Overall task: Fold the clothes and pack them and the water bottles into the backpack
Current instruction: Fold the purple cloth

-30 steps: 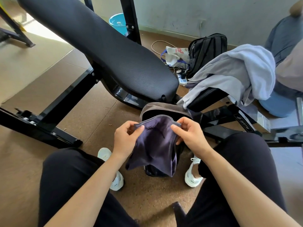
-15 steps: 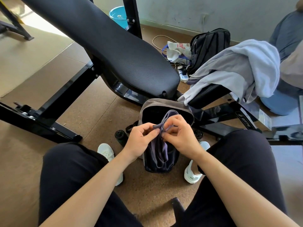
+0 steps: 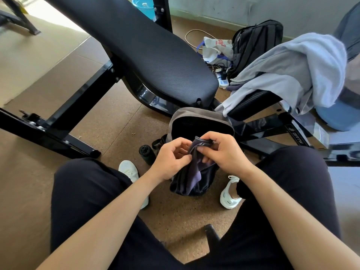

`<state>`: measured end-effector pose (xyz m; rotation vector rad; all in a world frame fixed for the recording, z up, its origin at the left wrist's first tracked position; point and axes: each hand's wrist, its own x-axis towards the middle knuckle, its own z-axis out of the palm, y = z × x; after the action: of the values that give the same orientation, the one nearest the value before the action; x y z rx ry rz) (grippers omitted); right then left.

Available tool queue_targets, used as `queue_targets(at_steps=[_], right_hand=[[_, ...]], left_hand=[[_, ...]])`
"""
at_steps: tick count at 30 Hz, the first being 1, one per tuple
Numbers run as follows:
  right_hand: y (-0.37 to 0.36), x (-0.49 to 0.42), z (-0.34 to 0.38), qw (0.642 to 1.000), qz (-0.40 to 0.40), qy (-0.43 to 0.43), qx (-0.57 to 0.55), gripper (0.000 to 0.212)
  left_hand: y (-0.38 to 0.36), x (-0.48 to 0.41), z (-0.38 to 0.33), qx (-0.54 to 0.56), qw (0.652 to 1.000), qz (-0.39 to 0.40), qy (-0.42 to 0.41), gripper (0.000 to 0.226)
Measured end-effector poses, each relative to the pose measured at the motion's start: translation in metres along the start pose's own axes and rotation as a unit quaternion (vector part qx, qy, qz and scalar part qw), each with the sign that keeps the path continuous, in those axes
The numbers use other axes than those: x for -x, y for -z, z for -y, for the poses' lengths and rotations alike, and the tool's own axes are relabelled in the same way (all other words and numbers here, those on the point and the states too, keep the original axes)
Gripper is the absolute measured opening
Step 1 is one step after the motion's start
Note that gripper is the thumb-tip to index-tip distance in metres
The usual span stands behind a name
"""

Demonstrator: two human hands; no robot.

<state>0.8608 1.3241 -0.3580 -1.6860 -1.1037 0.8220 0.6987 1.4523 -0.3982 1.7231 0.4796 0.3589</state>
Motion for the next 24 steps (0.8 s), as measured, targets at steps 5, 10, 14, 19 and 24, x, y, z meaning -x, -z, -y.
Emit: queue_targets(at_steps=[5,10,14,19,24], right_hand=[[0.001,0.004,0.003,0.999,0.013,0.001,-0.030,0.008],[0.004,0.009,0.006,0.999,0.035,0.004,-0.040,0.007],[0.014,0.012,0.006,0.998,0.029,-0.001,-0.049,0.006],[0.029,0.011,0.004,0.994,-0.036,-0.014,-0.103,0.007],[0.034,0.008,0.002,0.984,-0.106,-0.006,-0.143,0.013]], left_hand=[[-0.008,-0.001,0.013,-0.084,0.994,-0.065,-0.014,0.017],[-0.032,0.000,0.021,-0.168,0.976,-0.136,0.038,0.011],[-0.031,0.000,0.031,-0.240,0.953,-0.135,0.129,0.016],[-0.015,-0.002,0.062,-0.188,0.948,-0.074,0.245,0.035],[-0.005,0.005,0.088,-0.141,0.939,0.003,0.313,0.038]])
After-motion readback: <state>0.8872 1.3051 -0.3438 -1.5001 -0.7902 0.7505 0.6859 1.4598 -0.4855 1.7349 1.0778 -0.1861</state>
